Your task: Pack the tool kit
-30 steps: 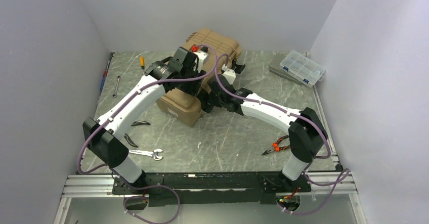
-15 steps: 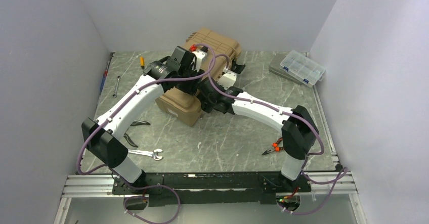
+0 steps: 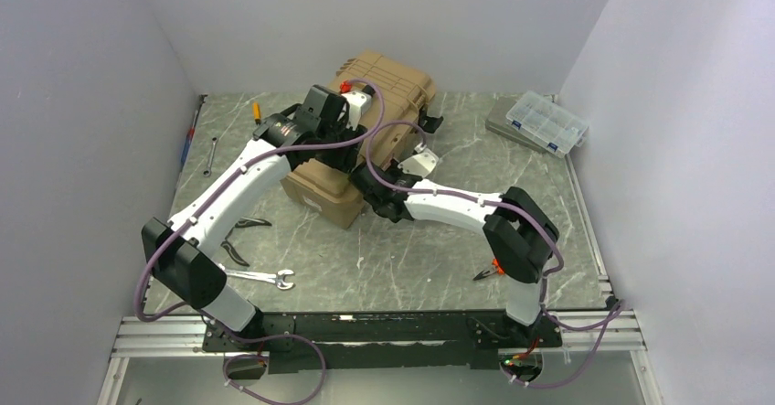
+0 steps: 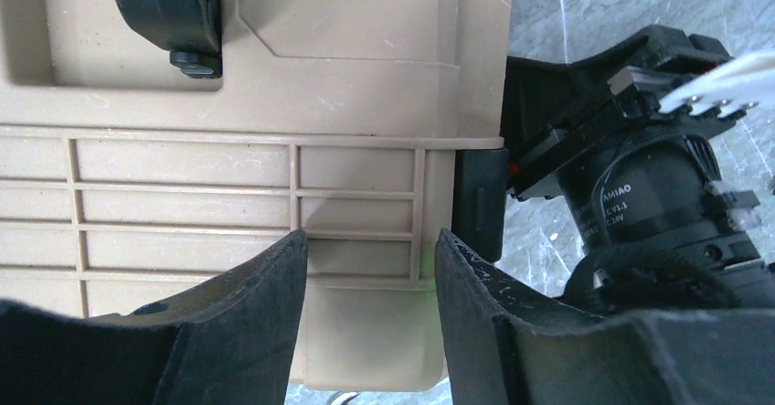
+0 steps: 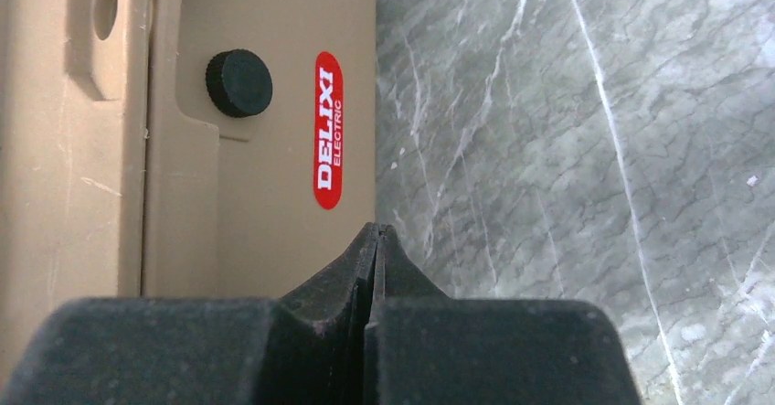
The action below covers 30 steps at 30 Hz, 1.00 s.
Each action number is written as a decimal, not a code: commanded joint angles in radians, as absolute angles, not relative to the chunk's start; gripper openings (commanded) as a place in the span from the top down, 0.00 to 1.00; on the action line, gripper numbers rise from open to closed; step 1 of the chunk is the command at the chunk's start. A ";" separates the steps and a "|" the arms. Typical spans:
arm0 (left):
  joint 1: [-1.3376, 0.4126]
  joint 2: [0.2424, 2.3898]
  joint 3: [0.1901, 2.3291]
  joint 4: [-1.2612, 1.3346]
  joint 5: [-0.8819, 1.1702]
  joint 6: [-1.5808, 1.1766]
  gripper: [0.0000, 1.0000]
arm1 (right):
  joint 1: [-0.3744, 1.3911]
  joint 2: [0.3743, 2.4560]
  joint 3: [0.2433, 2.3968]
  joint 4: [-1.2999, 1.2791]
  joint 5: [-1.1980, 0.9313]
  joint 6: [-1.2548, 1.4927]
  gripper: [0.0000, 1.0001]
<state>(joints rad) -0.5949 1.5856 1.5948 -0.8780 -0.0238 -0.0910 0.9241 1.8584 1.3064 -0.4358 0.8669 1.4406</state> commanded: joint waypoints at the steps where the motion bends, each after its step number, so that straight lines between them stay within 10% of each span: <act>1: -0.613 1.741 1.458 -0.950 0.125 -0.145 0.43 | 1.010 2.011 1.340 -0.423 0.829 1.550 1.00; 30: -0.590 1.725 1.491 -0.966 0.144 -0.131 0.44 | 0.962 1.785 1.094 -0.068 0.594 1.163 1.00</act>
<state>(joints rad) -0.5835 1.5810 1.5921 -0.8742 -0.0036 -0.0917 0.9764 1.8557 1.1297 -0.1463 0.6849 1.2991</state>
